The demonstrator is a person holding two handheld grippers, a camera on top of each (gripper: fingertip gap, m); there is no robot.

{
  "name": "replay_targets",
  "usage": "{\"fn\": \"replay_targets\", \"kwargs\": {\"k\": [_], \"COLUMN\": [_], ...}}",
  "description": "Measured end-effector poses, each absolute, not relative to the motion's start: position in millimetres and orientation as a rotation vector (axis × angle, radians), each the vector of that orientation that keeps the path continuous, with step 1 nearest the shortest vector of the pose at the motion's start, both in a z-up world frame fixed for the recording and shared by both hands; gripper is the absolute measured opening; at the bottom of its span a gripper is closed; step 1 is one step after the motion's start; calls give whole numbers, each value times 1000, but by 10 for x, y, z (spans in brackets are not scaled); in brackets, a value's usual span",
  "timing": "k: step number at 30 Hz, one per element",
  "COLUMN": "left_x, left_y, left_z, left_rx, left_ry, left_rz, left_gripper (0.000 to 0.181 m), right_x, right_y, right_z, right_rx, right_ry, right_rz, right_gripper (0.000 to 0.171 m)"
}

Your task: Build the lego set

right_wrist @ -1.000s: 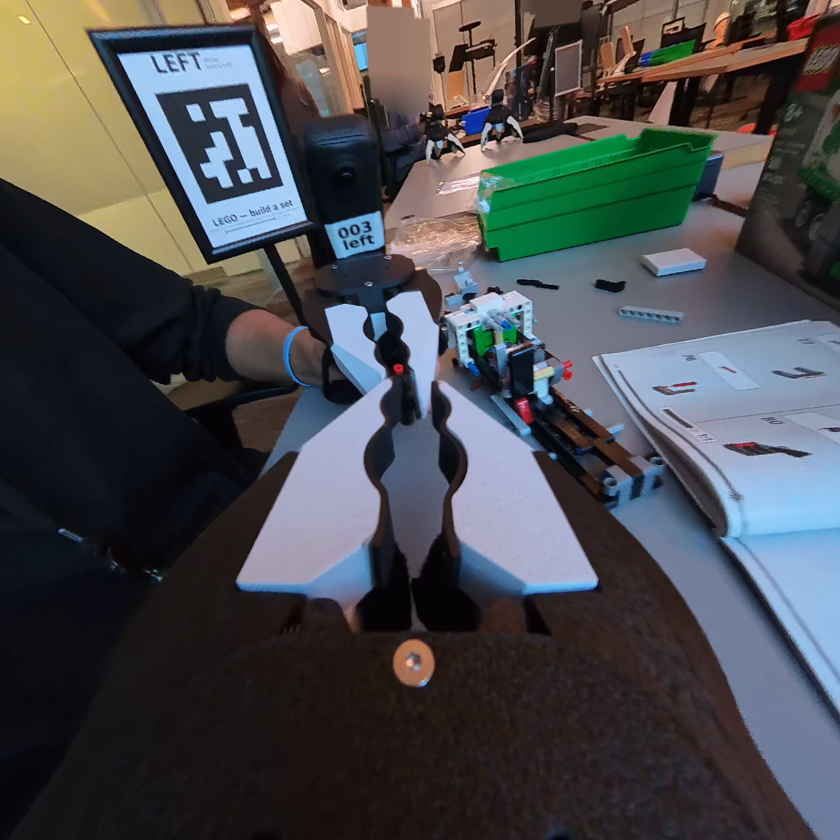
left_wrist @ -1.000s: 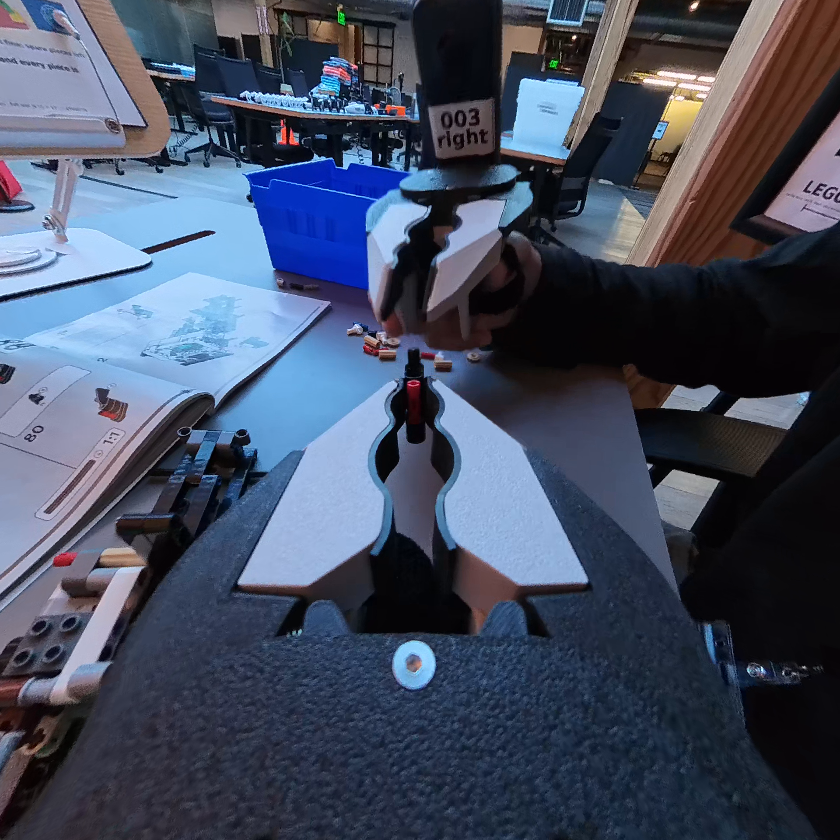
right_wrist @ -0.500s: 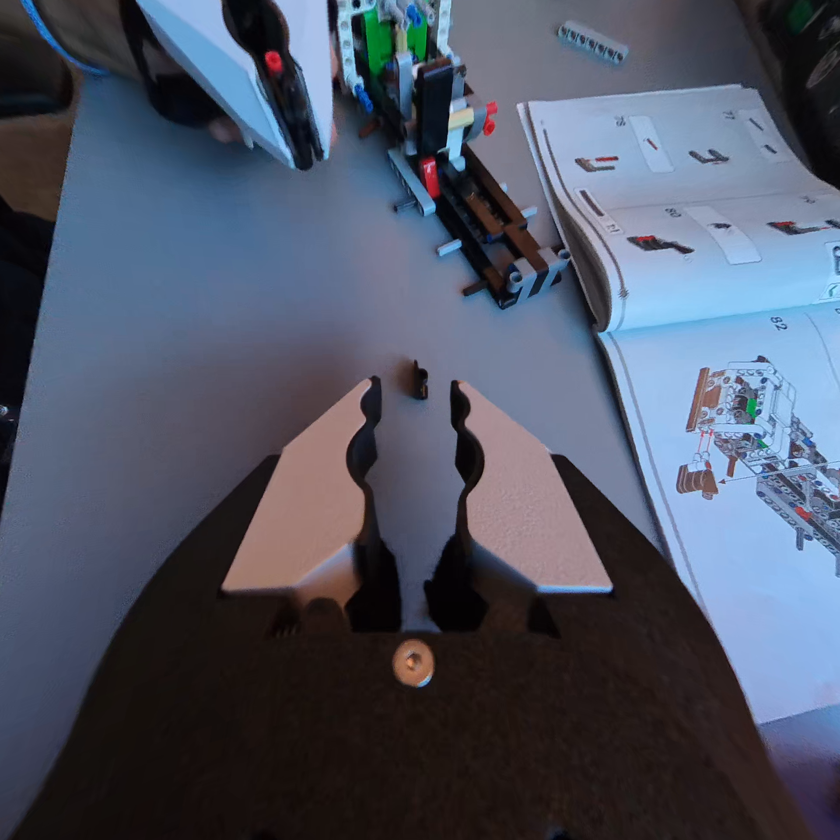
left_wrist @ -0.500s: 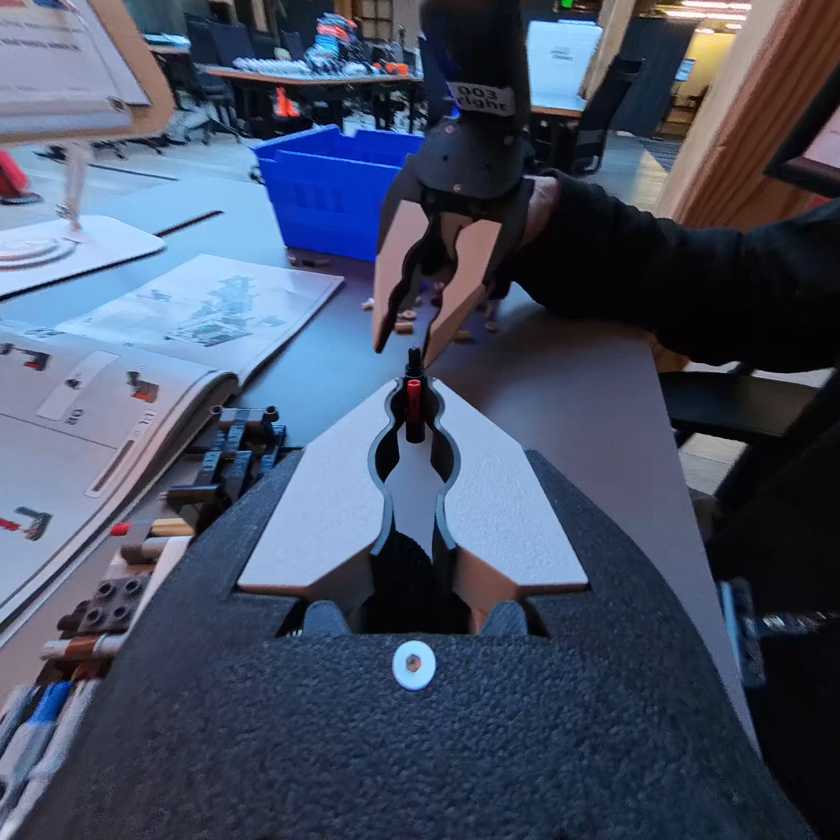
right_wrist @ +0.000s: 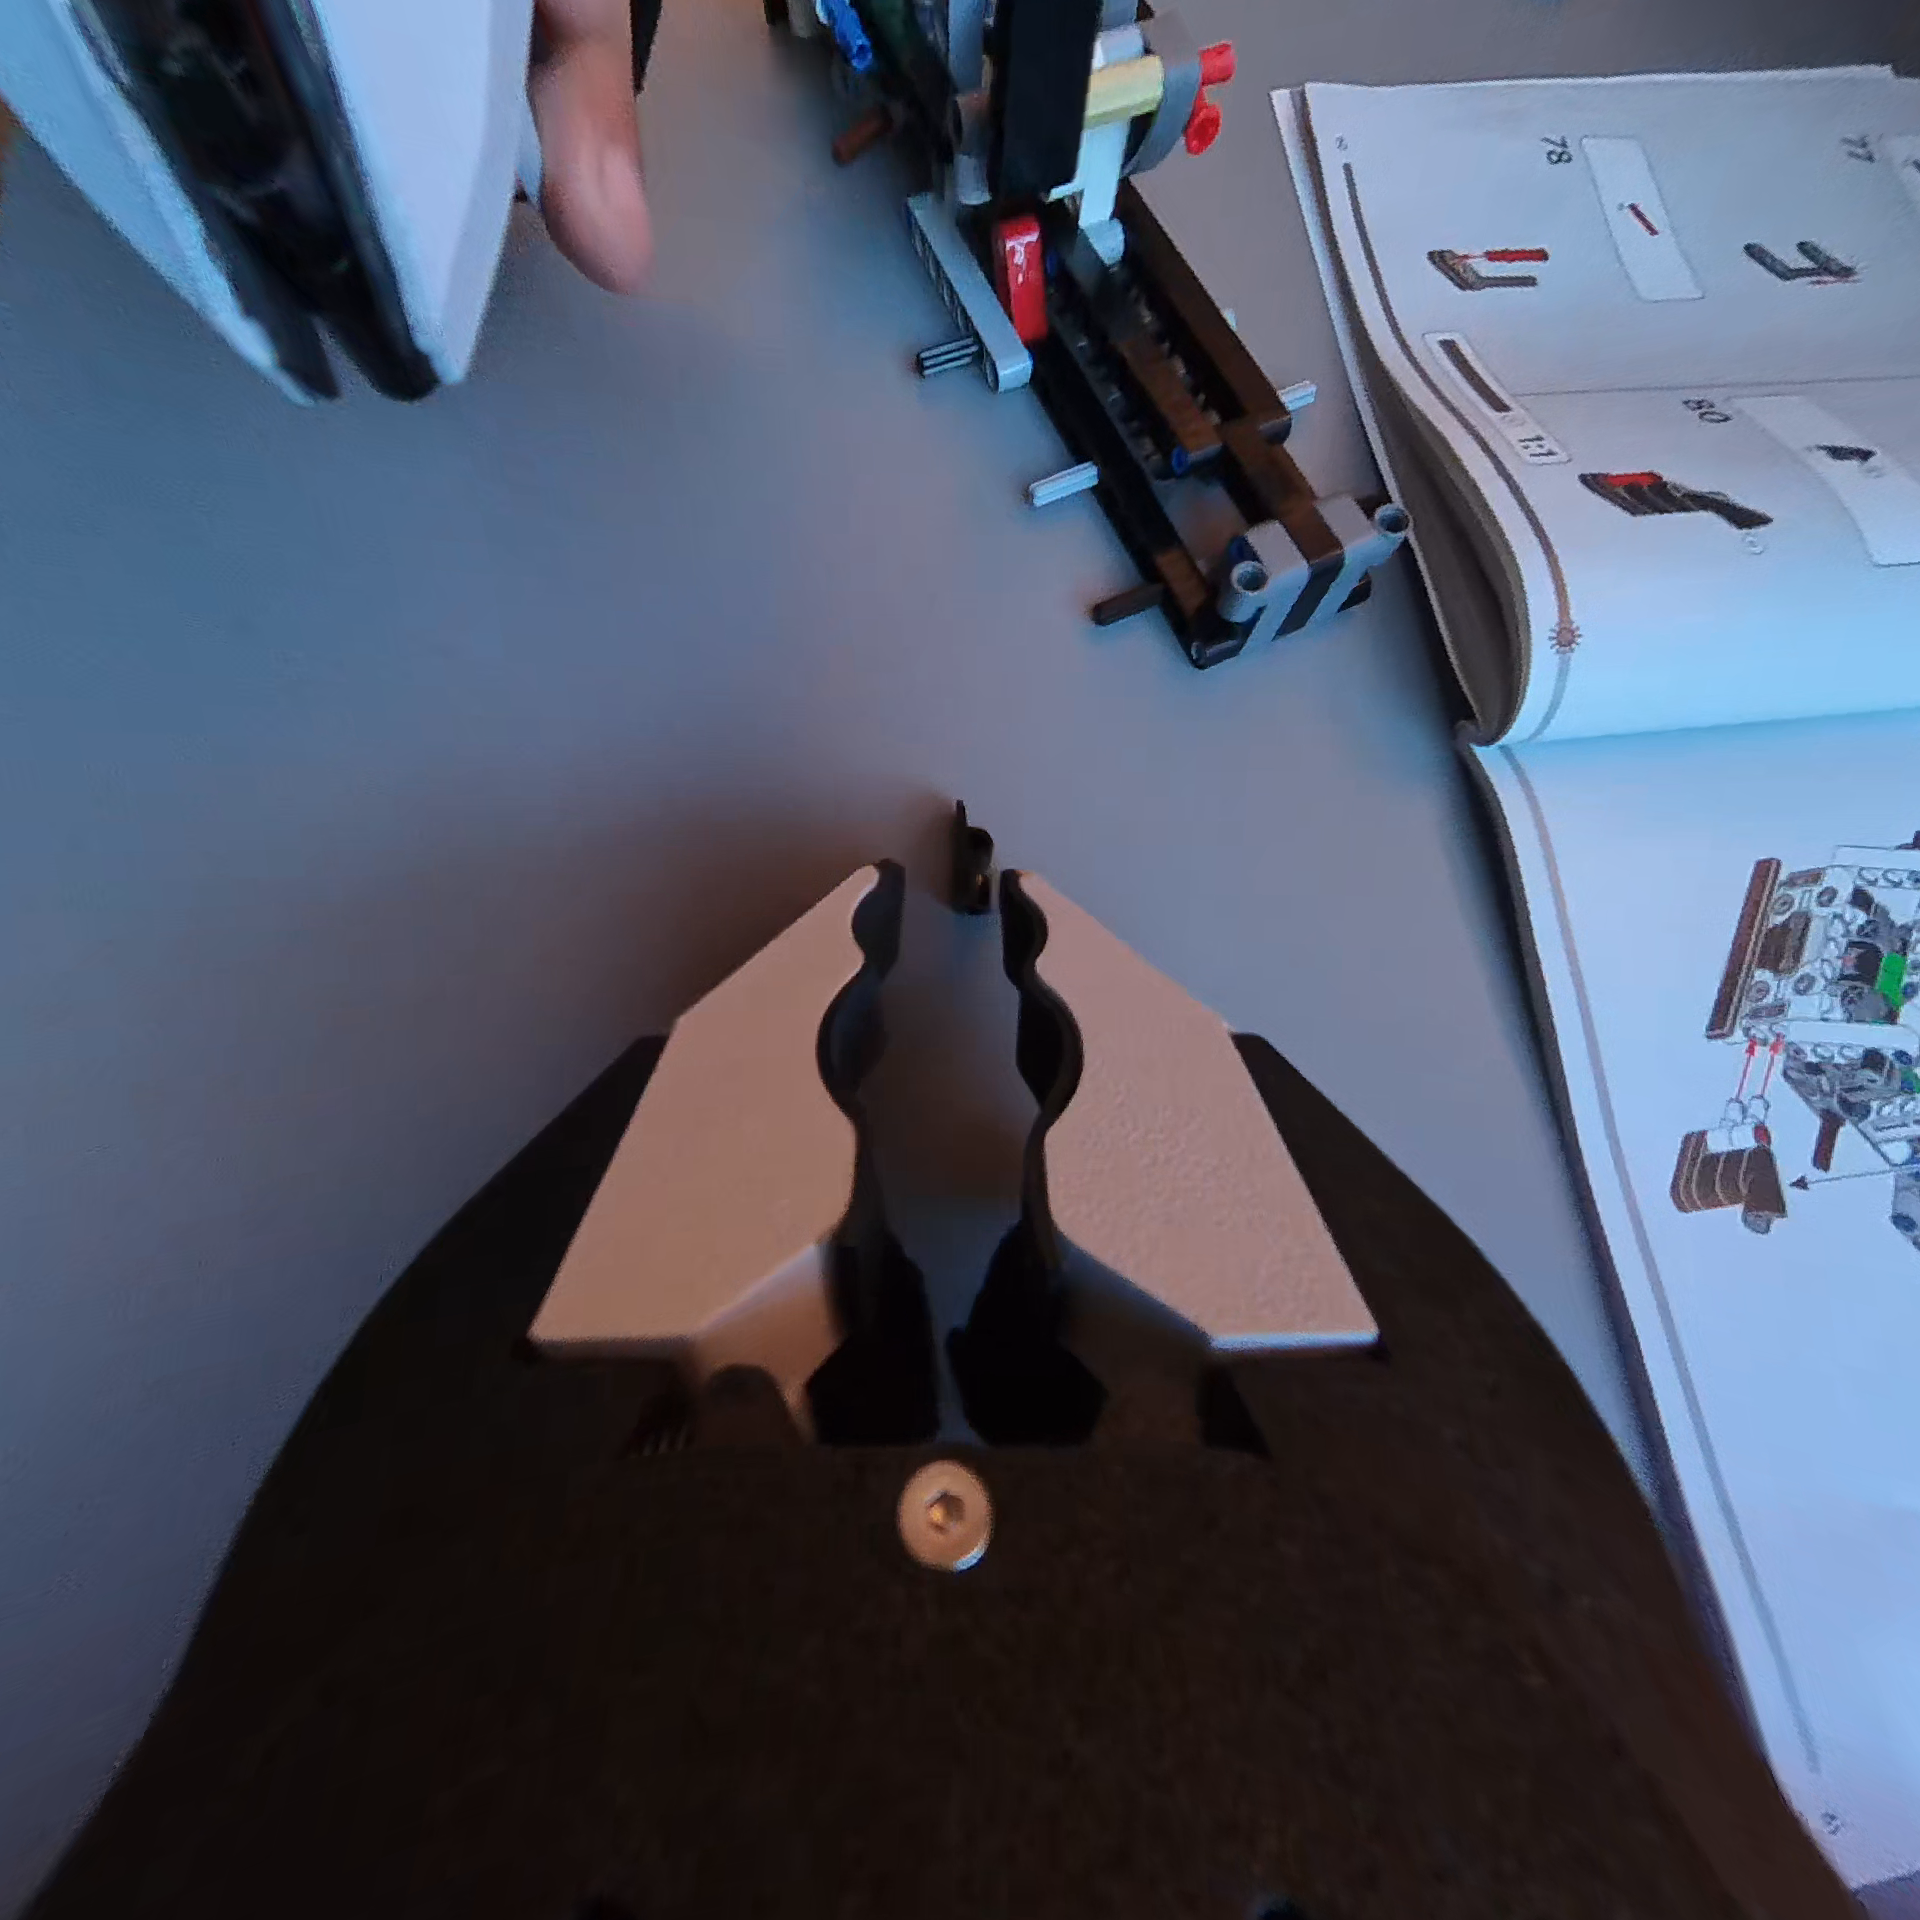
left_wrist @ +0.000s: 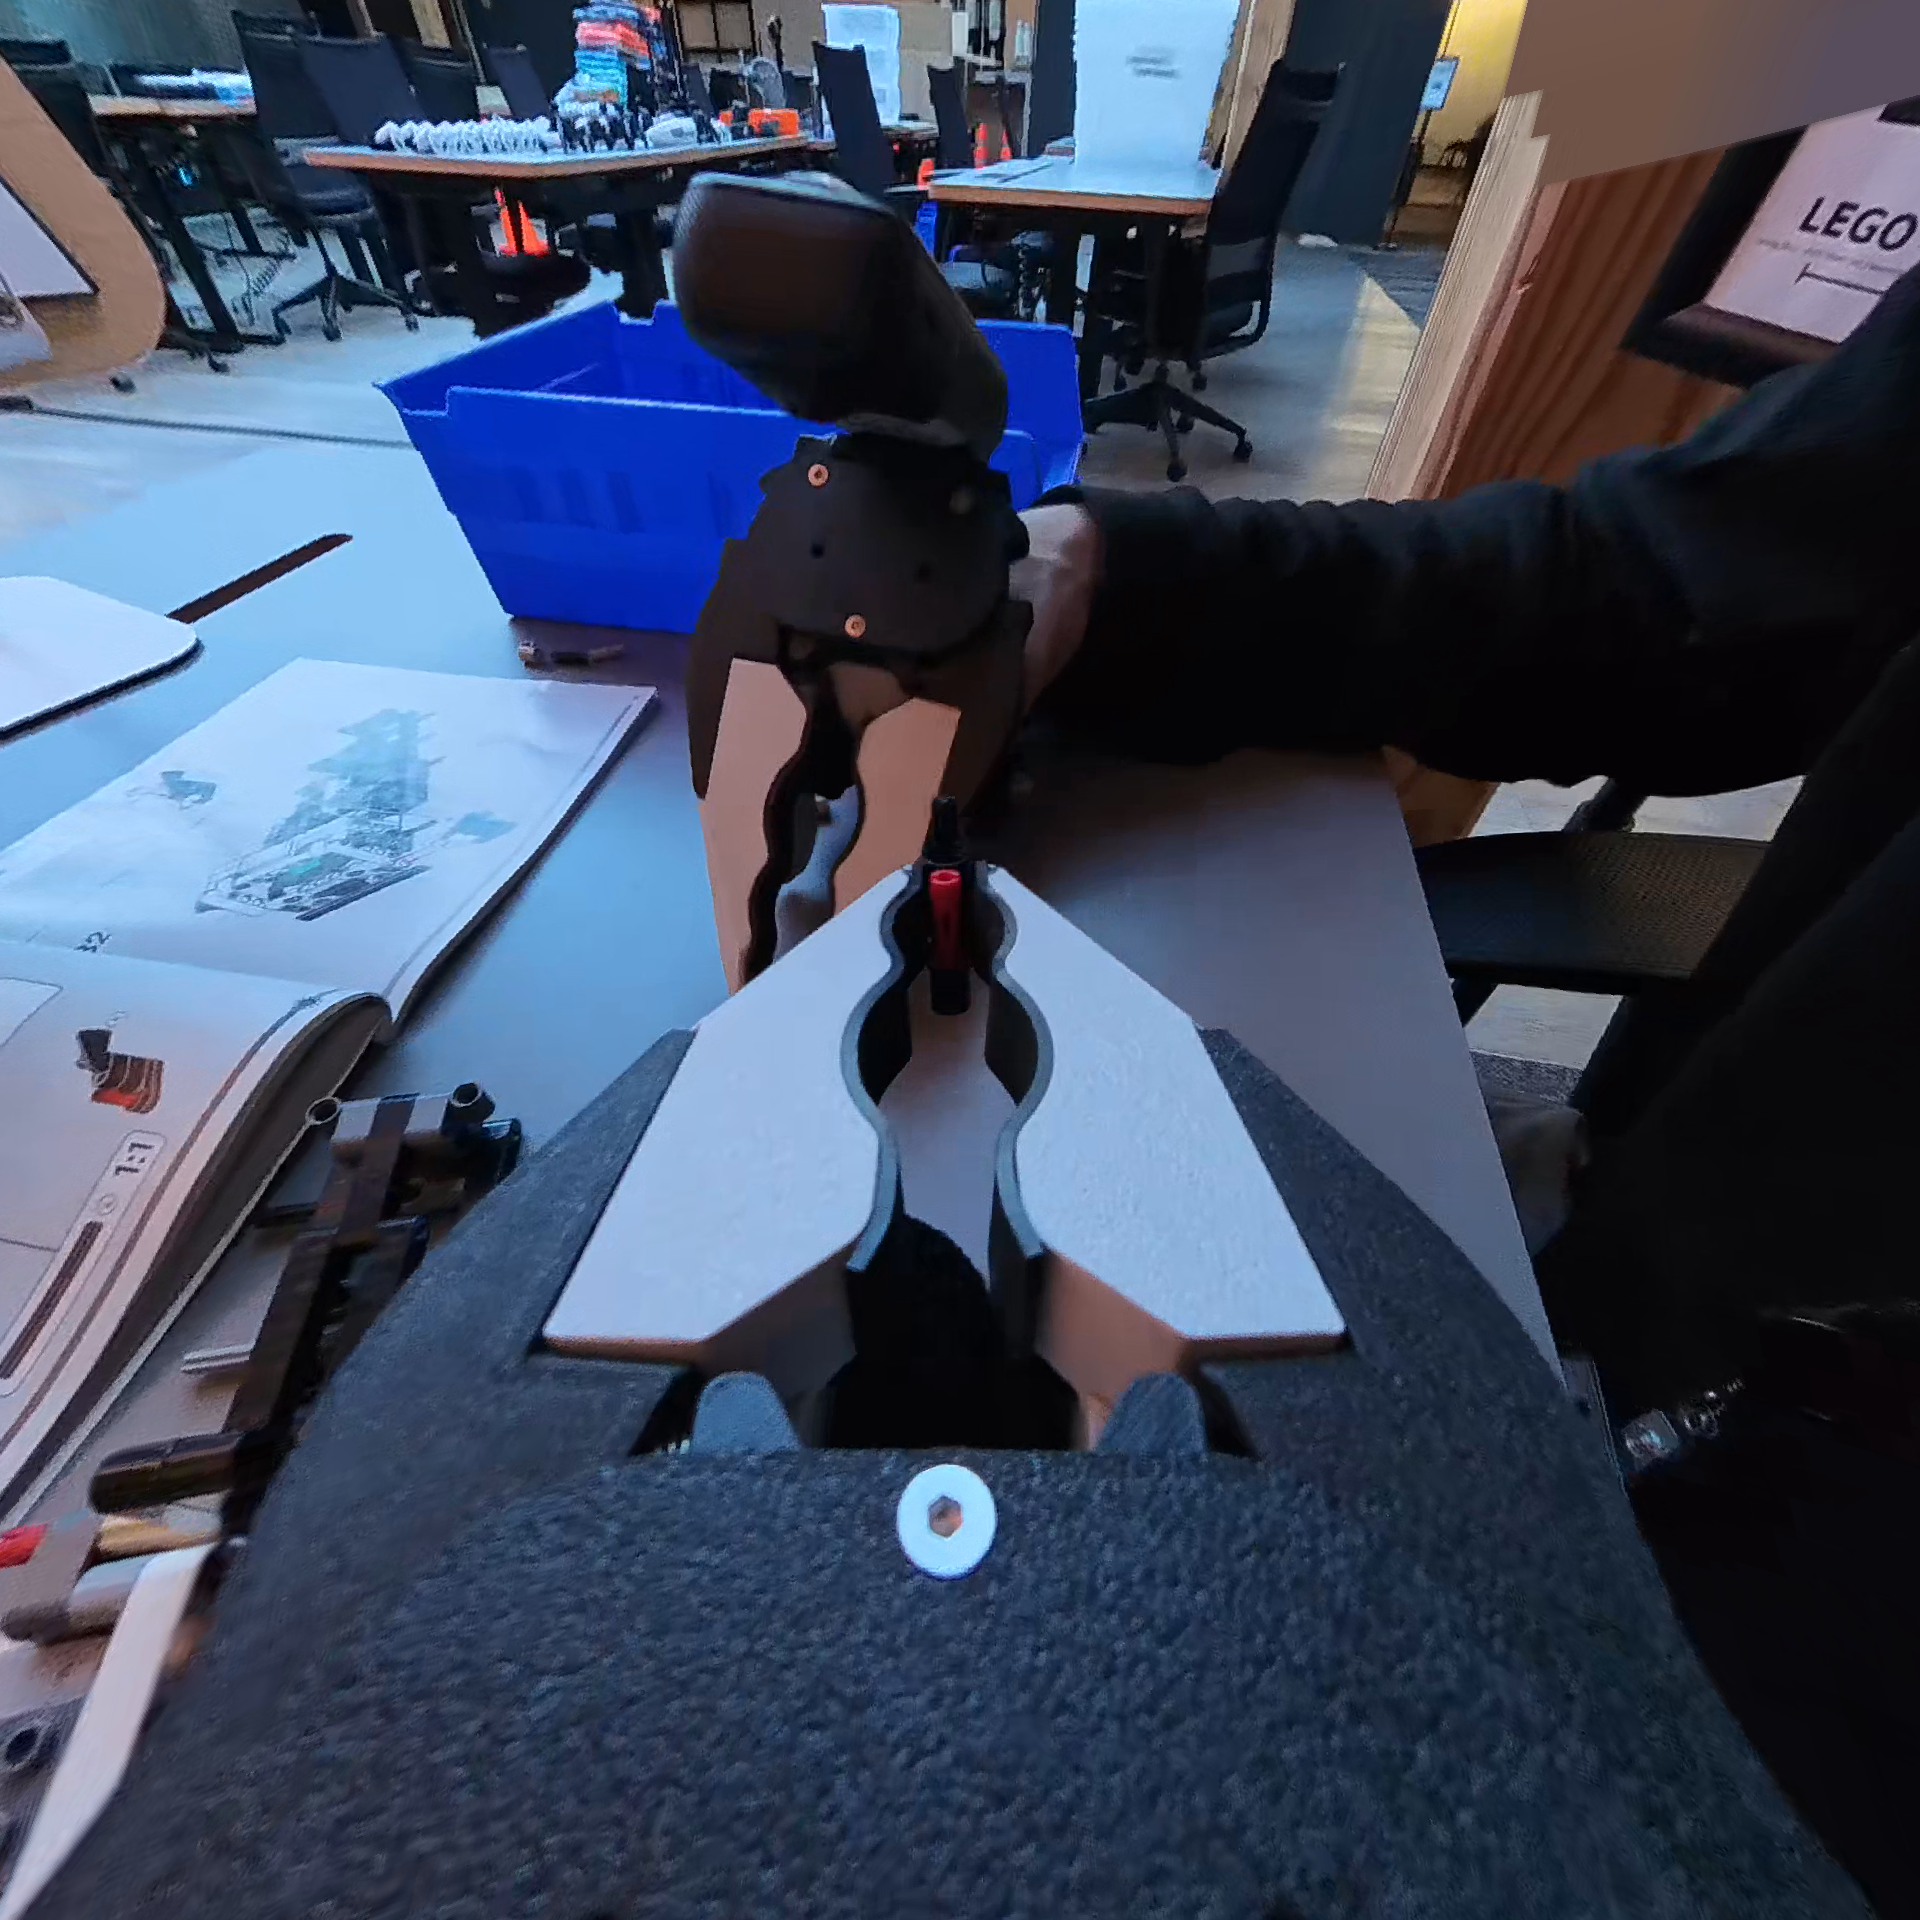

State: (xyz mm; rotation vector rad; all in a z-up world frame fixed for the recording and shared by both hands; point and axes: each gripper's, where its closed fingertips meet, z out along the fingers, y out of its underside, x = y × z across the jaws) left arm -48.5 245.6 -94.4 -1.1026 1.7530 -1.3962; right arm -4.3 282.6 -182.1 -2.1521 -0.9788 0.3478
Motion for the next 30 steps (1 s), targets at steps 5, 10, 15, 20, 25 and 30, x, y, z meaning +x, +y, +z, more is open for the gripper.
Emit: {"fn": "replay_targets", "kwargs": {"k": [5, 10, 15, 20, 25, 30], "left_x": [-546, -569, -547, -550, -561, -564], "left_y": [2487, 2531, 2553, 2549, 2526, 2524], "left_z": [-1009, -1145, -1244, -1220, -1188, -1177], "left_rx": [-1062, -1032, -975, -960, -927, -922], "left_ry": [1775, 1825, 1851, 1837, 1831, 1824], "left_rz": [-1354, -1190, -1045, -1063, -1071, -1083], "left_gripper": [6, 6, 6, 6, 6, 6], "right_x": [-67, -257, -530, -638, -643, -653], "right_y": [2848, 2779, 2556, 2438, 2495, 2500], "right_z": [-1825, -1114, -890, -909, -940, -972], "right_rx": [-2112, -1638, -1510, -1565, -1561, -1576], "right_ry": [-1024, -1120, -1209, -1174, -1166, -1160], "right_rz": [309, 250, 274, 505, 462, 492], "right_gripper": [7, 6, 6, 6, 6, 6]}}
